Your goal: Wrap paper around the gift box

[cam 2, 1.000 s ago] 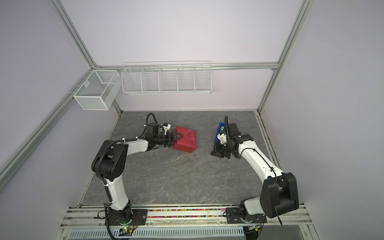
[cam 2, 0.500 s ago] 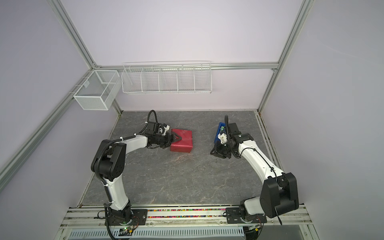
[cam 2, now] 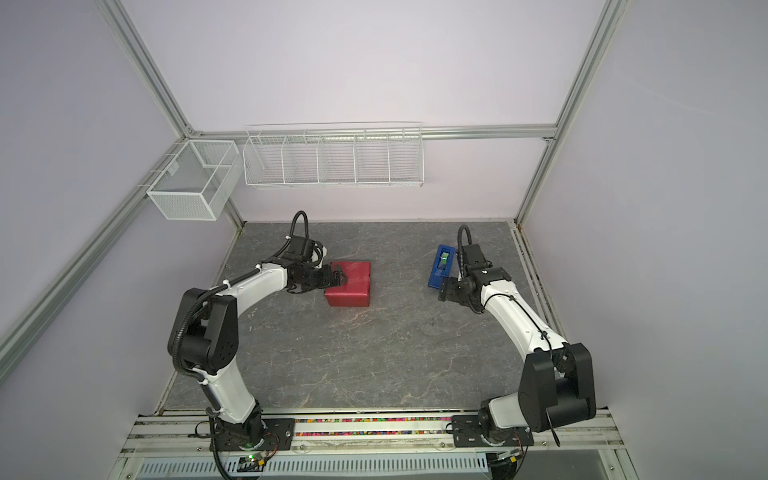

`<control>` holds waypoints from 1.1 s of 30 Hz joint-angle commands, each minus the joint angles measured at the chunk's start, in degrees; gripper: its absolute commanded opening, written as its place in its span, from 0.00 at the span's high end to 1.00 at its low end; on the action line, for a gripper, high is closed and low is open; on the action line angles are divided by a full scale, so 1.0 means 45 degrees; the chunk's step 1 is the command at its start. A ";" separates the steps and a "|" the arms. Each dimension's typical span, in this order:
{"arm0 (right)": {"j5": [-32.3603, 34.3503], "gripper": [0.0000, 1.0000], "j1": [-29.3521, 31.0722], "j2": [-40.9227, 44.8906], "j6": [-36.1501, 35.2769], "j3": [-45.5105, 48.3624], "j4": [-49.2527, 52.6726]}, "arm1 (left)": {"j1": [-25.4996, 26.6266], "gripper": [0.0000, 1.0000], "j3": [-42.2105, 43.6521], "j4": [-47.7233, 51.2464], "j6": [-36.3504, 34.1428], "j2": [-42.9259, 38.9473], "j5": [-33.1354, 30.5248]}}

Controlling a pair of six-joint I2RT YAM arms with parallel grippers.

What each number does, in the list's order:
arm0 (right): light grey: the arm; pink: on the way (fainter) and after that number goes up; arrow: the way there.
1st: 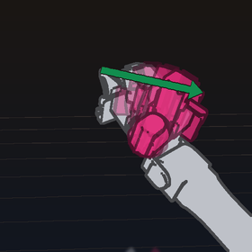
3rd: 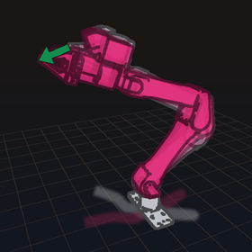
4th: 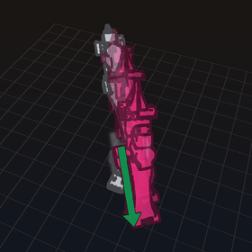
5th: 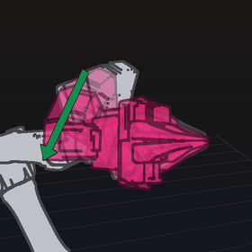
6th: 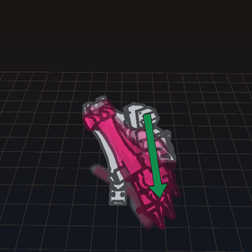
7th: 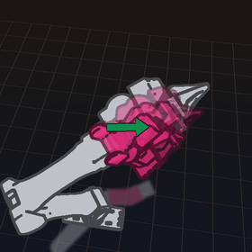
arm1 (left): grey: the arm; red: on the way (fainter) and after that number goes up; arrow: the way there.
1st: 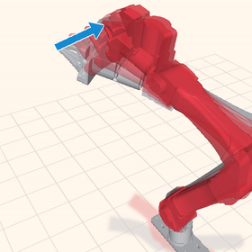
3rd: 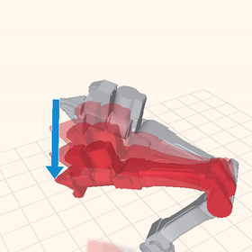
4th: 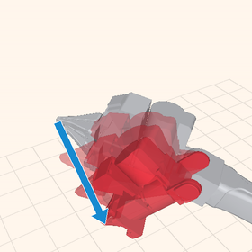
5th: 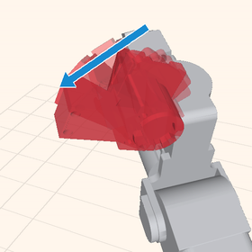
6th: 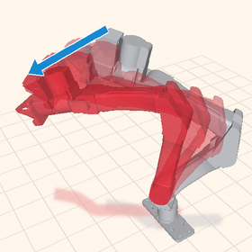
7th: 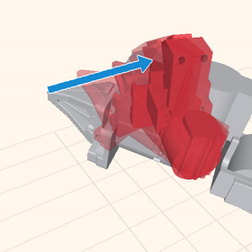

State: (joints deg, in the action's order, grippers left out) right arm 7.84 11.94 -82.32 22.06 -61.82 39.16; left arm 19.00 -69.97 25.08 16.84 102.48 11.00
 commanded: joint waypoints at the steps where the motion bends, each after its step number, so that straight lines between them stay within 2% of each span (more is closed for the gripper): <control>1: 0.2671 0.11 -0.0473 -0.0647 -0.1276 0.0633 -0.1761 | -0.0209 0.00 0.0908 0.0384 -0.0826 -0.1110 -0.3308; 4: 0.3713 0.11 -0.0818 -0.0836 -0.1967 0.1356 -0.3522 | -0.0312 0.00 0.1905 -0.0326 -0.0648 -0.2182 -0.5359; 7: 0.3860 0.11 -0.1327 -0.0958 -0.2477 0.2066 -0.5146 | -0.0421 0.01 0.2922 -0.1174 -0.1028 -0.2963 -0.7221; 10: 0.3383 0.11 -0.2010 -0.1142 -0.2869 0.2776 -0.6782 | -0.0990 0.01 0.3603 -0.1772 -0.1213 -0.3416 -0.8084; 13: 0.2750 0.11 -0.2607 -0.1489 -0.3056 0.3444 -0.8275 | -0.1832 0.00 0.4874 -0.3357 -0.1475 -0.3974 -0.8177; 16: 0.2655 0.12 -0.2803 -0.1460 -0.2991 0.4490 -1.0571 | -0.2553 0.00 0.6526 -0.5771 -0.2047 -0.4413 -0.7934; 22: 0.1661 0.11 -0.2806 -0.0835 -0.4155 0.6477 -1.5124 | -0.3712 0.01 0.8590 -1.0130 -0.2320 -0.5227 -0.5833; 26: 0.0958 0.11 -0.2551 -0.0554 -0.4818 0.8209 -1.7934 | -0.4259 0.01 0.9766 -1.3048 -0.2342 -0.5309 -0.4959; 29: 0.0823 0.11 -0.2546 -0.1374 -0.4947 0.9132 -2.0585 | -0.4486 0.01 1.0409 -1.5139 -0.2584 -0.4722 -0.4054; 33: 0.0626 0.11 -0.2531 -0.1240 -0.5029 0.9034 -2.0147 | -0.4497 0.01 1.0676 -1.7088 -0.3041 -0.3358 -0.3166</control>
State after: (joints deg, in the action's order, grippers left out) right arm 12.40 0.43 -87.77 1.61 -21.30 -43.33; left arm -0.97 -22.92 -39.99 5.63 84.23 -8.08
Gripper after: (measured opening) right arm 0.887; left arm 0.994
